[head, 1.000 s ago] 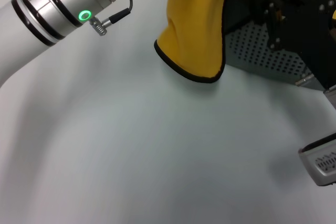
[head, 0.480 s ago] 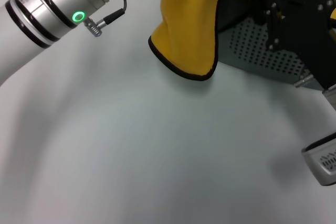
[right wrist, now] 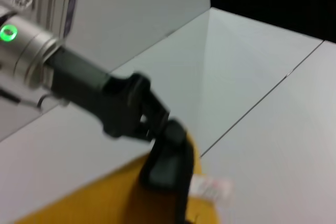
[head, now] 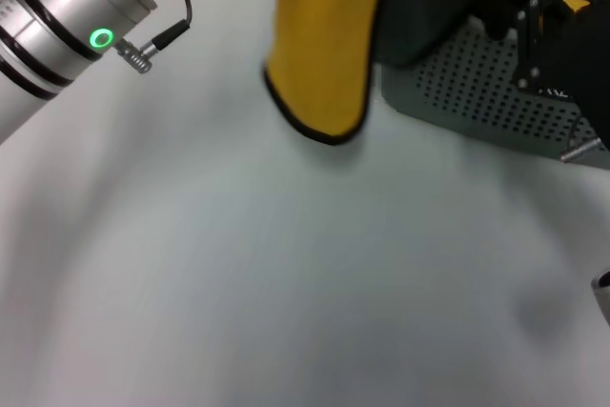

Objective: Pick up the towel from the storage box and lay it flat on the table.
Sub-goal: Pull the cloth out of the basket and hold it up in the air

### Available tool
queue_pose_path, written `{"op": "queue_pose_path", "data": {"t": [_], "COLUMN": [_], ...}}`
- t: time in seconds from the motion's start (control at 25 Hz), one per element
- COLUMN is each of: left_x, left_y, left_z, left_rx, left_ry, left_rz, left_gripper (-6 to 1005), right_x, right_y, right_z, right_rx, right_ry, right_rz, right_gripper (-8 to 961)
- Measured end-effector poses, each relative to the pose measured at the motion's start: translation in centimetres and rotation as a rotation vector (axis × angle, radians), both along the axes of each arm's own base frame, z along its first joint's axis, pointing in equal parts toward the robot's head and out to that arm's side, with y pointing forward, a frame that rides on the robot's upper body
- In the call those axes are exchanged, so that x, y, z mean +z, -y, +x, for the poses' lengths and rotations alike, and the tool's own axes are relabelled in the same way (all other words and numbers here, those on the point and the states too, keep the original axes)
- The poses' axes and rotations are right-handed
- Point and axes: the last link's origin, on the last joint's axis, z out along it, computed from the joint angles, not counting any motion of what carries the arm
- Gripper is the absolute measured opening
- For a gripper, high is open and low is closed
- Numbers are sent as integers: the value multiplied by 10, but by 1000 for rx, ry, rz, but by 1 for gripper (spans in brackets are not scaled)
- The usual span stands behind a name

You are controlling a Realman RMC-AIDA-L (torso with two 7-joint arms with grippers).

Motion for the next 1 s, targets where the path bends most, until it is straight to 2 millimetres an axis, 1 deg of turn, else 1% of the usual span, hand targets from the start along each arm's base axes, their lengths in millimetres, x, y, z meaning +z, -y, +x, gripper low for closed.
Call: {"op": "queue_pose_path", "data": {"t": [0.08, 0.16, 0.32, 0.52, 0.72, 1.0], "left_x": [2, 3, 0, -4, -7, -6], "left_y": [2, 4, 11, 11, 12, 11], "left_z": [3, 6, 12, 22, 28, 33], "left_rx": [-25, -48, -101, -135, -157, -171], "left_ry": [22, 31, 42, 39, 37, 45], "left_rz": [-1, -6, -23, -40, -51, -49], "left_gripper": [16, 16, 16, 17, 17, 17], "right_x": [-1, -1, -2, -3, -4, -6], "right_y": [-1, -2, -5, -9, -9, -6], "right_z": [4, 4, -1, -6, -6, 1], "right_rx": [-15, -14, 2, 17, 16, -5], "right_ry": [7, 9, 3, 18, 23, 105], "right_rz": [-6, -13, -19, -18, -14, 60], "right_gripper": [6, 17, 41, 70, 264, 415]}}
